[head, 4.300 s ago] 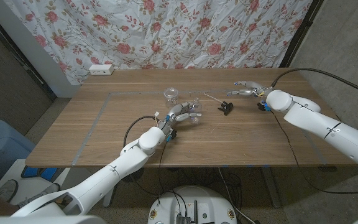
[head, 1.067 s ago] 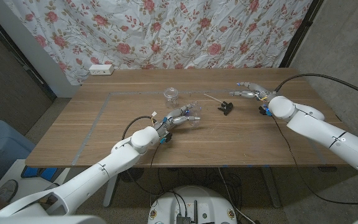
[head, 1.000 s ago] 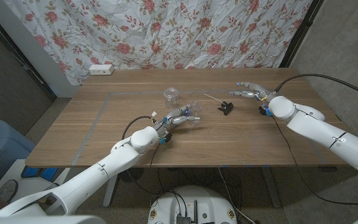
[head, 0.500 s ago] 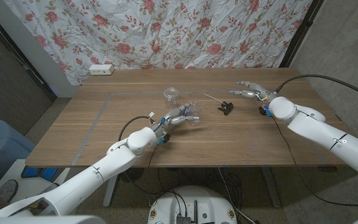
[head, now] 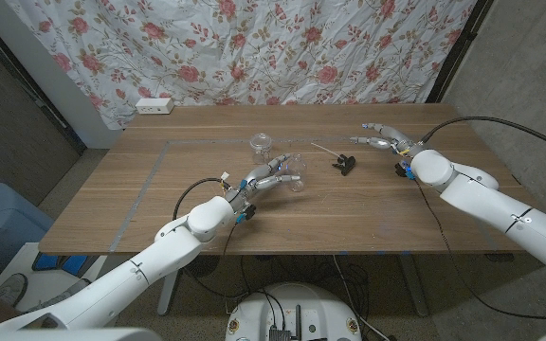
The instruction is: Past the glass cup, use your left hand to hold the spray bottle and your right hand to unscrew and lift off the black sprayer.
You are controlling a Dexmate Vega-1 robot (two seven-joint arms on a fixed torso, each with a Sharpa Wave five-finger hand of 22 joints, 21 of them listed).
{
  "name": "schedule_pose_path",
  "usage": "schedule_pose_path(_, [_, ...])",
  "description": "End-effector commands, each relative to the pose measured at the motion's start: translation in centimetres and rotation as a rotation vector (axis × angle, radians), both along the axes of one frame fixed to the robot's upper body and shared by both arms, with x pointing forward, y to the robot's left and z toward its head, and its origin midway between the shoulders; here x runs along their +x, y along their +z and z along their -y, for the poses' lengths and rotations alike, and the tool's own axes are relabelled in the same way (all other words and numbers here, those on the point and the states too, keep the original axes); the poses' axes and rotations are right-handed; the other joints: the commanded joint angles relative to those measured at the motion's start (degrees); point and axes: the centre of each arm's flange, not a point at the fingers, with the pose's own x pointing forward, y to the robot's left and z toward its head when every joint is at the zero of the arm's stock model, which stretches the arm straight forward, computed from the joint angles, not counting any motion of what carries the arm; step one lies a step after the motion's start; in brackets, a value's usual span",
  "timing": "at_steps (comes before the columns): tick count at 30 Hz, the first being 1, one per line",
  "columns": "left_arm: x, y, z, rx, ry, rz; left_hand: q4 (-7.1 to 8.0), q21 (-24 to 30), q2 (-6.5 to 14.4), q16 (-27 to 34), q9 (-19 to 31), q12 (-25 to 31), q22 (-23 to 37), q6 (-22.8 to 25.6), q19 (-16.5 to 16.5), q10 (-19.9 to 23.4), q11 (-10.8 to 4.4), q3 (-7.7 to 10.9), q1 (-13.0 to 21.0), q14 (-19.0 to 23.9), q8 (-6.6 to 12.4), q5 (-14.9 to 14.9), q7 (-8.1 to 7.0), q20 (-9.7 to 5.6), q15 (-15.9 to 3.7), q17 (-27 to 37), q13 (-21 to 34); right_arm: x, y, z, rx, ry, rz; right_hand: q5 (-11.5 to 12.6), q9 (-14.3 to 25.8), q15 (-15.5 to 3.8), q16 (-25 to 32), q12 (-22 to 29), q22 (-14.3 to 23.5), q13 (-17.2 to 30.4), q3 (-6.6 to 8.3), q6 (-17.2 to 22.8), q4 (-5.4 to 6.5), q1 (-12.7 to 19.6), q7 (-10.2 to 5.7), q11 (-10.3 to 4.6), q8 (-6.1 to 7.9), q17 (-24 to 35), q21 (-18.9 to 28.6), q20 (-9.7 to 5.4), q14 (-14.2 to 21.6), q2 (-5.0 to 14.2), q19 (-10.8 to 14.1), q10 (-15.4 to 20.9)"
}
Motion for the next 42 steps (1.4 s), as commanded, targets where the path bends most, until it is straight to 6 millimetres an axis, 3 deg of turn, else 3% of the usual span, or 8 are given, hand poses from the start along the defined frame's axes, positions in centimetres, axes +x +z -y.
schedule_pose_path(1, [-1.5,0.0,-1.2,-0.023,0.010,0.011,0.09,0.7,0.5,0.4,0.2,0.6,0.1,0.2,-1.9,-0.1,0.27,0.45,-0.5,-0.9,0.31,-0.1,0.32,-1.41,-0.67,0.2,-0.1,-0.8,-0.4,-0.3,0.049,0.021,0.026,-0.3,0.2,0.25,0.4,0.6,0.0,0.1,-0.37,0.0,-0.12,-0.6,0.20,0.02,0.09,0.2,0.3,-0.05,0.5,0.36,0.7,0.7])
schedule_pose_path(5, [-2.0,0.0,-1.8,-0.040,0.016,0.014,-0.02,1.0,0.7,0.9,0.2,1.0,0.0,0.9,-0.4,1.1,0.41,0.54,-0.9,1.5,0.57,-0.1,0.21,-2.80,-1.54,0.1,-0.1,-1.1,-0.5,-0.5,0.079,0.025,0.038,-0.3,0.2,0.17,0.5,0.7,0.0,0.1,-0.48,-0.1,0.00,-1.0,0.23,-0.08,0.06,0.1,0.3,-0.08,0.7,0.37,0.8,0.9])
schedule_pose_path(12, [-3.0,-0.2,-3.2,-0.070,0.031,0.024,-0.19,1.1,0.8,0.7,0.2,1.1,0.0,1.4,1.0,1.7,1.01,0.61,-1.2,2.3,0.71,-0.1,1.60,-4.67,-2.31,0.1,-0.1,-1.2,-0.8,-0.7,0.127,0.050,0.052,-0.5,0.2,-0.93,0.5,0.7,0.0,0.1,-0.73,-0.3,0.20,-1.6,0.20,-0.23,-0.03,0.0,0.3,-0.37,0.8,0.29,0.9,1.3])
schedule_pose_path(27, [-3.6,-0.9,-6.2,-0.144,0.031,0.024,-0.16,0.9,0.9,0.6,0.2,1.0,-0.1,1.5,1.3,1.9,1.91,0.61,-1.6,3.1,0.64,-0.2,2.54,-5.16,-2.30,0.0,-0.1,-0.8,-0.8,-1.1,0.207,0.122,0.092,-1.1,0.1,-2.77,0.7,1.0,0.0,-0.1,-1.47,-0.3,1.21,-4.2,0.07,-0.85,-0.04,-0.5,0.4,-1.87,1.9,0.55,1.9,3.2])
schedule_pose_path(32, [-3.3,-0.9,-7.2,-0.170,0.025,0.029,-0.09,0.8,1.1,0.8,0.2,1.0,-0.1,1.4,1.3,1.9,2.23,0.61,-2.0,4.2,0.52,-0.2,3.05,-4.85,-2.27,0.0,-0.1,-0.6,-0.7,-1.6,0.230,0.128,0.104,-1.3,0.1,-2.93,0.8,1.2,-0.1,-0.1,-1.68,-0.2,1.53,-5.0,0.05,-1.10,0.02,-0.6,0.5,-2.18,2.4,0.69,2.3,4.0])
schedule_pose_path(36, [-3.0,-0.8,-8.0,-0.197,0.020,0.034,-0.07,0.4,1.2,0.5,0.2,0.9,-0.1,1.9,0.8,1.8,4.56,0.58,-2.6,4.2,0.61,-0.2,4.61,-4.16,-2.32,0.0,-0.1,-0.6,-0.6,-2.0,0.236,0.125,0.115,-1.5,0.0,-3.01,0.9,1.2,-0.1,-0.2,-1.74,0.0,1.70,-5.5,0.12,-1.10,0.07,-0.8,0.5,-2.34,2.8,0.85,2.5,4.5])
schedule_pose_path(42, [-2.6,-0.8,-9.1,-0.224,0.018,0.038,-0.09,0.0,1.3,0.4,0.1,0.9,0.0,2.1,-0.3,2.1,4.60,0.57,-3.0,4.8,0.58,-0.3,4.88,-2.04,-3.11,0.0,-0.1,-0.4,-0.9,-2.8,0.249,0.133,0.120,-1.6,0.0,-3.22,0.9,1.2,-0.1,-0.2,-1.76,0.2,1.80,-5.7,0.13,-0.88,0.13,-0.9,0.5,-2.45,2.9,1.03,2.6,4.8])
